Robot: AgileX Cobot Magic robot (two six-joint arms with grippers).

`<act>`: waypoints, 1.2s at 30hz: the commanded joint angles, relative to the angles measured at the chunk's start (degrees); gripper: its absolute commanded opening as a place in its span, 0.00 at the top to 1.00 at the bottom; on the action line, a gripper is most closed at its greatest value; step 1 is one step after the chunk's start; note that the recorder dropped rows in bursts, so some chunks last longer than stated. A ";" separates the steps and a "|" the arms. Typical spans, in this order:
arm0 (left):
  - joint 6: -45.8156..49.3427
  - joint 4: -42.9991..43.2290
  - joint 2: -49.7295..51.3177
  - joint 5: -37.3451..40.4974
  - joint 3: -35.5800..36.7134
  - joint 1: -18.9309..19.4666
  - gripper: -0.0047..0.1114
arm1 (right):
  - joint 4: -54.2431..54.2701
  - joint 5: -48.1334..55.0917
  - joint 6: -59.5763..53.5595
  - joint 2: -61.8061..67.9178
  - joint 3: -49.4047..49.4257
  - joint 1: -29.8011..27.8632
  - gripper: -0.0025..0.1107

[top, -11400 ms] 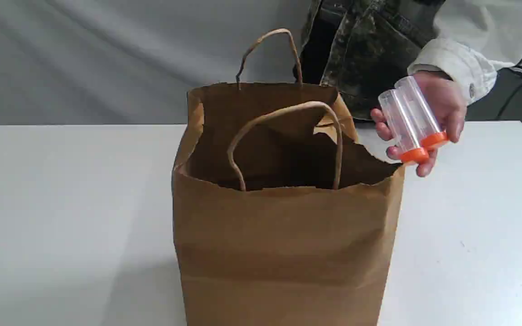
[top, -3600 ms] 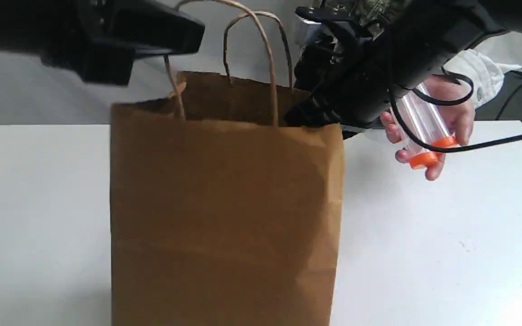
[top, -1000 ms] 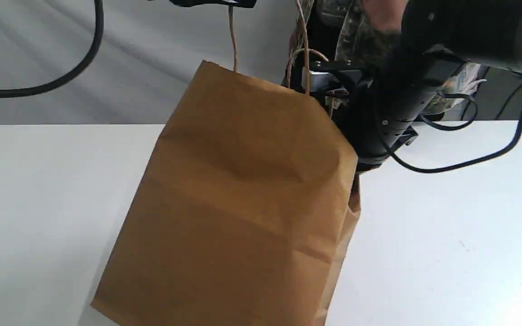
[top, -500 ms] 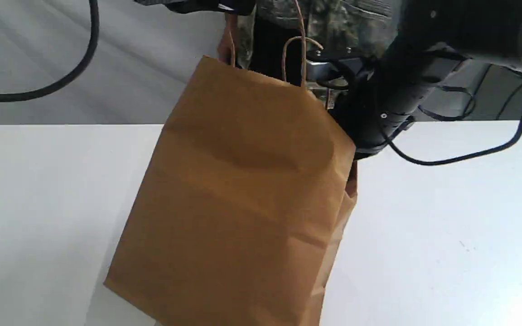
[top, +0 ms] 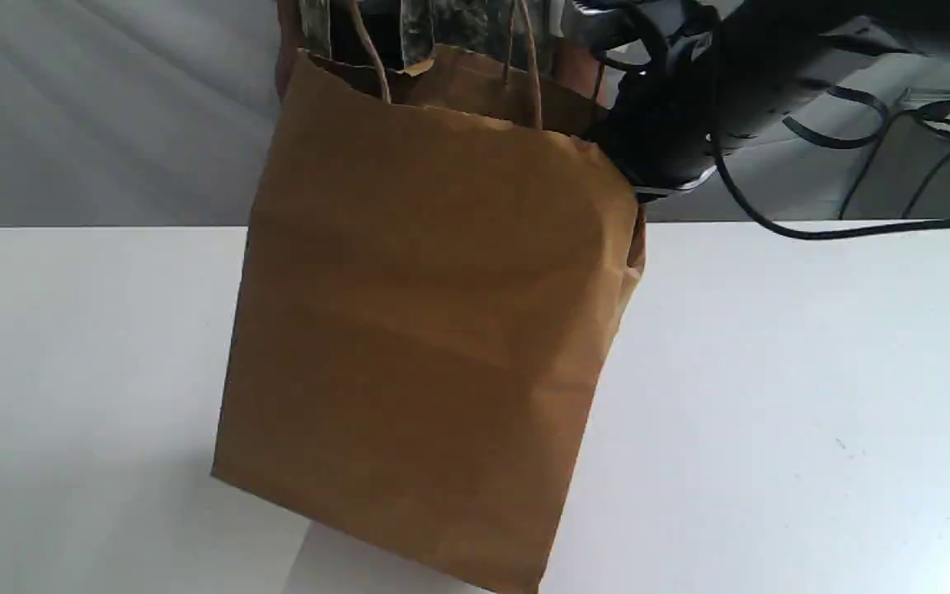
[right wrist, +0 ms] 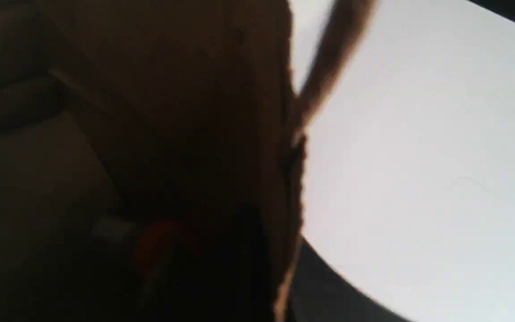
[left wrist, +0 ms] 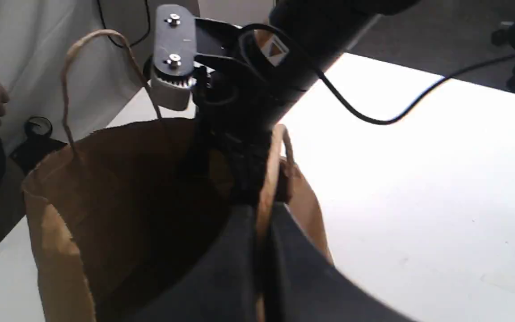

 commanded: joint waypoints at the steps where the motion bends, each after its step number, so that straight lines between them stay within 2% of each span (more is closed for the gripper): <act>1: -0.73 2.09 -4.94 0.21 3.84 -0.24 0.96 | 1.41 -2.25 -5.87 -0.48 0.12 0.04 0.98; 4: -0.73 4.54 -9.30 -2.33 11.21 -0.24 0.96 | 1.92 -4.57 -8.47 -0.48 0.12 0.04 0.98; 9: -0.73 3.80 -17.18 -14.93 27.42 -0.24 0.96 | 2.05 -9.31 -8.47 -0.48 0.12 0.04 0.98; 13: 0.49 1.30 -20.00 -19.64 34.88 -0.24 0.96 | 3.75 -10.83 -8.47 -0.32 0.12 0.04 0.98; 17: 0.90 0.74 -20.39 -19.64 36.12 -0.24 0.96 | 6.85 -9.55 -8.47 0.56 0.33 0.15 0.98; 21: 1.03 -3.79 -20.39 -21.14 35.27 -0.24 0.96 | 7.15 -6.89 -8.47 1.89 0.37 0.15 0.98; 26: 1.25 -3.59 -20.39 -21.26 34.62 -0.24 0.94 | 10.13 -5.53 -8.47 2.65 0.37 0.15 0.96; 29: 1.25 -3.01 -20.25 -21.11 34.62 -0.24 0.83 | 12.86 -6.53 -8.47 2.65 0.37 0.15 0.85; 36: 0.96 -3.01 -20.25 -21.24 34.62 -0.24 0.41 | 14.36 -5.39 -10.18 2.65 0.37 0.15 0.43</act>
